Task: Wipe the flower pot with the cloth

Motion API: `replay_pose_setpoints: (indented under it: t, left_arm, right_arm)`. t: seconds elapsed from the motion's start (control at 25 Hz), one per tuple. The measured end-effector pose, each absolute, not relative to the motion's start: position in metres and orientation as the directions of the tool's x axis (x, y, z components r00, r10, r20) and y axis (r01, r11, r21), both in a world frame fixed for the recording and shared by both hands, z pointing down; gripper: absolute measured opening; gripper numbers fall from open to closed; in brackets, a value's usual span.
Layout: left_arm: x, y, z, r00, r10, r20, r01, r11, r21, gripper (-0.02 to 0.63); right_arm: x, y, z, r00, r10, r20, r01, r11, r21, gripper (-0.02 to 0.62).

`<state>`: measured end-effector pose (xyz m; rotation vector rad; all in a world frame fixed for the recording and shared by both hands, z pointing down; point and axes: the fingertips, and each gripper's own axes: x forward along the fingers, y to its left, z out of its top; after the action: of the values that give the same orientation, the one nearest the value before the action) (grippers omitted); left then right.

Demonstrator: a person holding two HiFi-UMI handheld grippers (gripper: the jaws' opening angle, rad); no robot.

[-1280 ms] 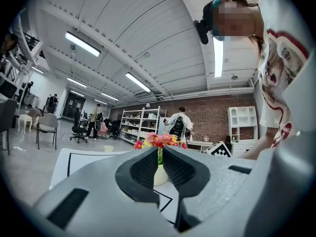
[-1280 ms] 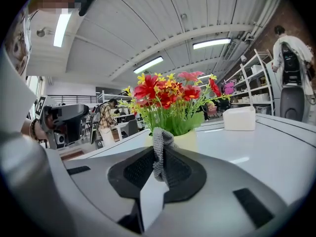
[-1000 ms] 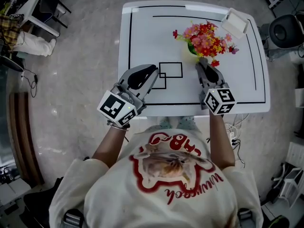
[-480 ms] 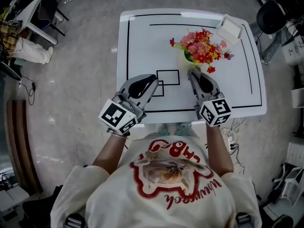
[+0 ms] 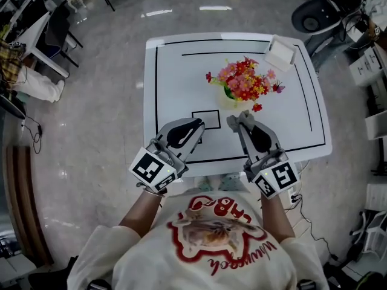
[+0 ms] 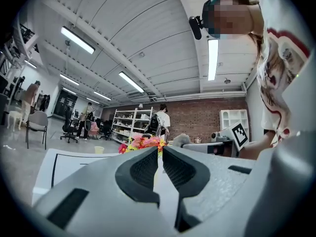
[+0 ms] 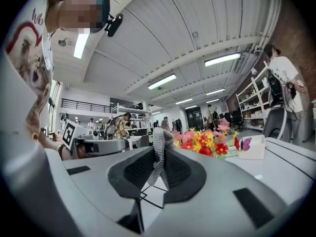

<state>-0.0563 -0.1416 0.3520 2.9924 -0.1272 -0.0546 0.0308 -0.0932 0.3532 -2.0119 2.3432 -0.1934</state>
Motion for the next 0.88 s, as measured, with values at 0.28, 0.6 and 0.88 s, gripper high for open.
replay_pose_setpoints:
  t: [0.28, 0.6, 0.88]
  left_arm:
    - [-0.043, -0.125, 0.331, 0.999, -0.03, -0.041, -0.023, -0.989, 0.145, 0.034]
    - [-0.038, -0.107, 0.319, 0.999, -0.026, -0.031, -0.023, -0.995, 0.094, 0.034]
    - [-0.04, -0.077, 0.308, 0.995, -0.081, -0.051, -0.075, -0.992, 0.103, 0.034]
  right_arm:
    - [0.025, -0.072, 0.303, -0.132, -0.99, -0.057, -0.984, 0.138, -0.116, 0.044]
    - [0.036, -0.049, 0.251, -0.127, -0.976, -0.176, -0.987, 0.142, -0.077, 0.044]
    - [0.034, -0.014, 0.233, -0.177, -0.964, -0.199, -0.98, 0.191, -0.052, 0.044]
